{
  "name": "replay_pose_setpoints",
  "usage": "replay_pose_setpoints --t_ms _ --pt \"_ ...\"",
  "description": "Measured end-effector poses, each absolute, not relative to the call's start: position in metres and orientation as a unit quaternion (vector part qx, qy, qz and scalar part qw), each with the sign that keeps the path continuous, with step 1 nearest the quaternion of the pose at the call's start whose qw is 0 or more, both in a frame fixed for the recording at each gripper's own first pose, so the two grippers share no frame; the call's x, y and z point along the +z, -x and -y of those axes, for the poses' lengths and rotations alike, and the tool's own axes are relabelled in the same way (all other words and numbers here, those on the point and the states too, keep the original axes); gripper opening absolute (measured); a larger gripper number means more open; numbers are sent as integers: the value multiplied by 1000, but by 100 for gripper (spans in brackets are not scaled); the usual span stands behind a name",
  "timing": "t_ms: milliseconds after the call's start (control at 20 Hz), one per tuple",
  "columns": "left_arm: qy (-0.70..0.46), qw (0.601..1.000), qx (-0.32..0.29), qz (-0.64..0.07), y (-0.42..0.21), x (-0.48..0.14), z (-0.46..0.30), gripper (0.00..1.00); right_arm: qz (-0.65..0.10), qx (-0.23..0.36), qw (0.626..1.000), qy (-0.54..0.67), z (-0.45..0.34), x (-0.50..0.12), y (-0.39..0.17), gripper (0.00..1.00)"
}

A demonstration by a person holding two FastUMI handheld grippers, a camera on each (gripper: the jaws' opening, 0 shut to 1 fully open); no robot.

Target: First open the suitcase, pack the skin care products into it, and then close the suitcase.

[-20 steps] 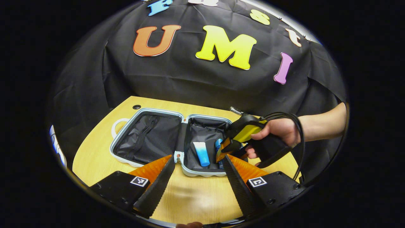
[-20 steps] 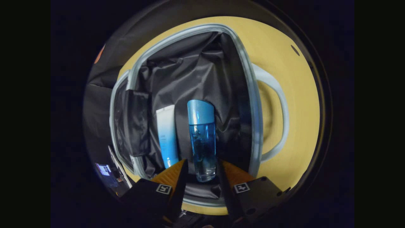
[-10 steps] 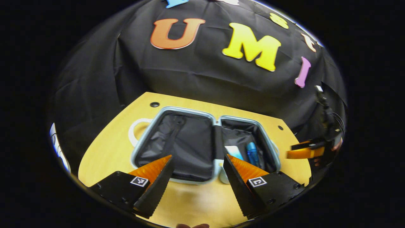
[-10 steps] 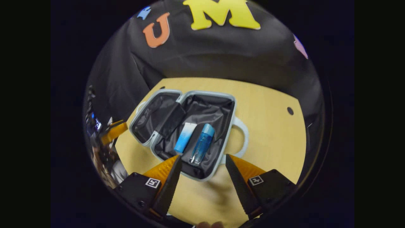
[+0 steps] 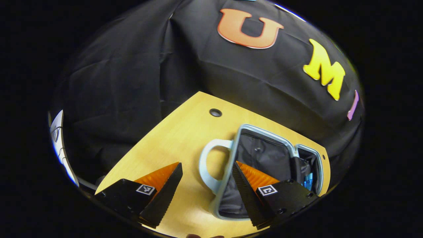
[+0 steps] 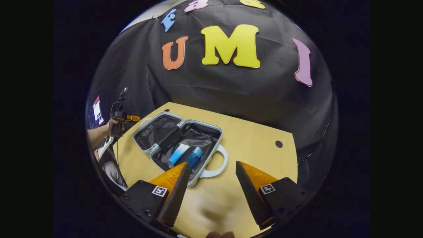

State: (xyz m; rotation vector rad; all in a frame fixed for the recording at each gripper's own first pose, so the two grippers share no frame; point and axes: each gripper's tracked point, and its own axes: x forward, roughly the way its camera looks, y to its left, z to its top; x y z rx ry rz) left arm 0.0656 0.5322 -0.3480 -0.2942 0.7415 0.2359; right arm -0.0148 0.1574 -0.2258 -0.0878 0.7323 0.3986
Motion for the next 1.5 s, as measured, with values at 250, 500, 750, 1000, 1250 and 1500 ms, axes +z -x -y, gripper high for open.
replay_pose_setpoints --t_ms 250,500,750,1000,1250,1500 --pt "159 888 124 -414 -86 -398 -543 95 -364 171 915 44 -140 -219 18 83" --pt "193 868 125 -440 -99 -420 -533 67 -373 137 918 3 -126 -217 16 79" --pt "203 855 147 -453 -99 -411 -527 17 -356 117 927 -25 -111 -204 13 79" --pt "133 889 160 -407 -106 -314 -508 7 -319 109 941 -31 -93 -185 21 83" --pt "97 929 98 -344 -114 -186 -415 4 -267 131 954 -28 -87 -164 39 83" --pt "91 955 27 -280 -120 -128 -271 3 -233 110 966 -26 -52 -148 64 82"
